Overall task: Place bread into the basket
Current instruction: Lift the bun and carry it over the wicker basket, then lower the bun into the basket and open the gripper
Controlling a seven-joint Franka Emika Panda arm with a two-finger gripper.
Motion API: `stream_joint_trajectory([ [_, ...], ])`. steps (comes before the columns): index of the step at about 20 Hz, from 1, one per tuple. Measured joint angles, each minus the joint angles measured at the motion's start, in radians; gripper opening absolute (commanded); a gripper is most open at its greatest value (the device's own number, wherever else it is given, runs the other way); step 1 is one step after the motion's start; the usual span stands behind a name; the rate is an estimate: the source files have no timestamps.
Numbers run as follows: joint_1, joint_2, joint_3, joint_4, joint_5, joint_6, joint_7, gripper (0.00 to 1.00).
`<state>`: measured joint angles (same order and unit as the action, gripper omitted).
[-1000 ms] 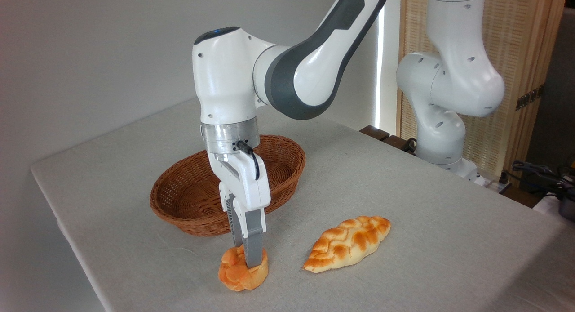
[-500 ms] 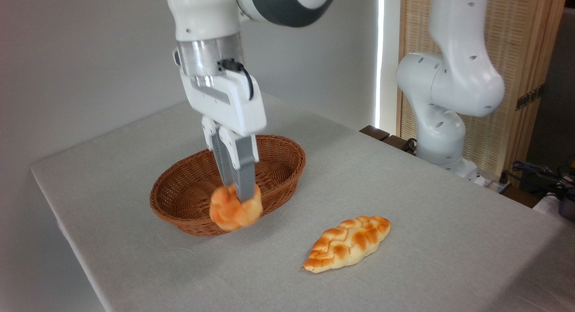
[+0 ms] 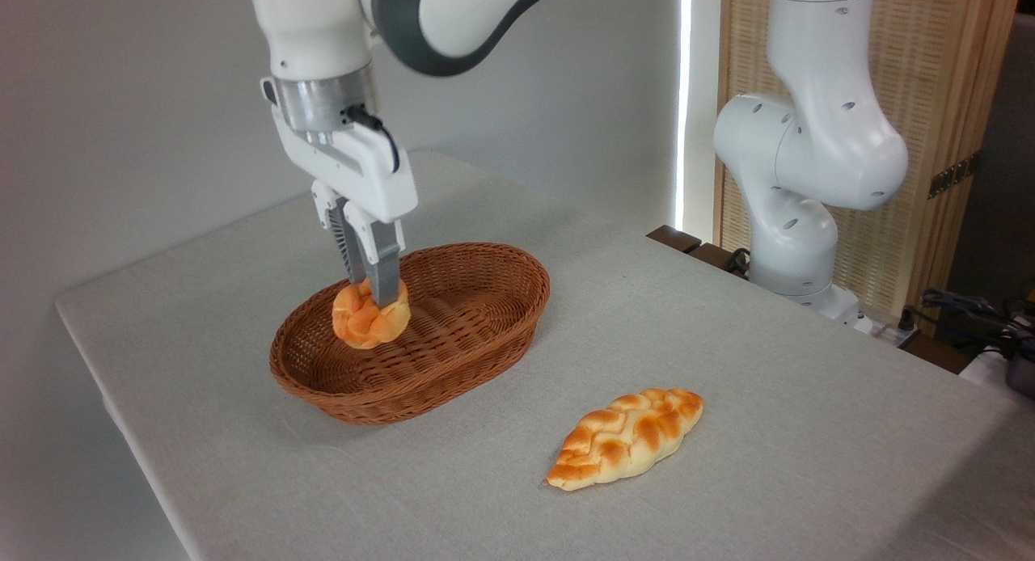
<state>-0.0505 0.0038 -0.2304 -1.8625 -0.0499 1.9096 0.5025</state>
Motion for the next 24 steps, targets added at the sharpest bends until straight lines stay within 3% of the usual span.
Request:
stream_joint_trajectory([
  [1, 0.0, 0.02, -0.012, -0.005, -0.001, 0.039, -0.015, 1.0],
  [6, 0.0, 0.089, -0.025, -0.018, -0.001, 0.136, -0.053, 1.0],
  [24, 0.001, 0.076, -0.023, -0.016, 0.013, 0.134, -0.053, 1.0],
])
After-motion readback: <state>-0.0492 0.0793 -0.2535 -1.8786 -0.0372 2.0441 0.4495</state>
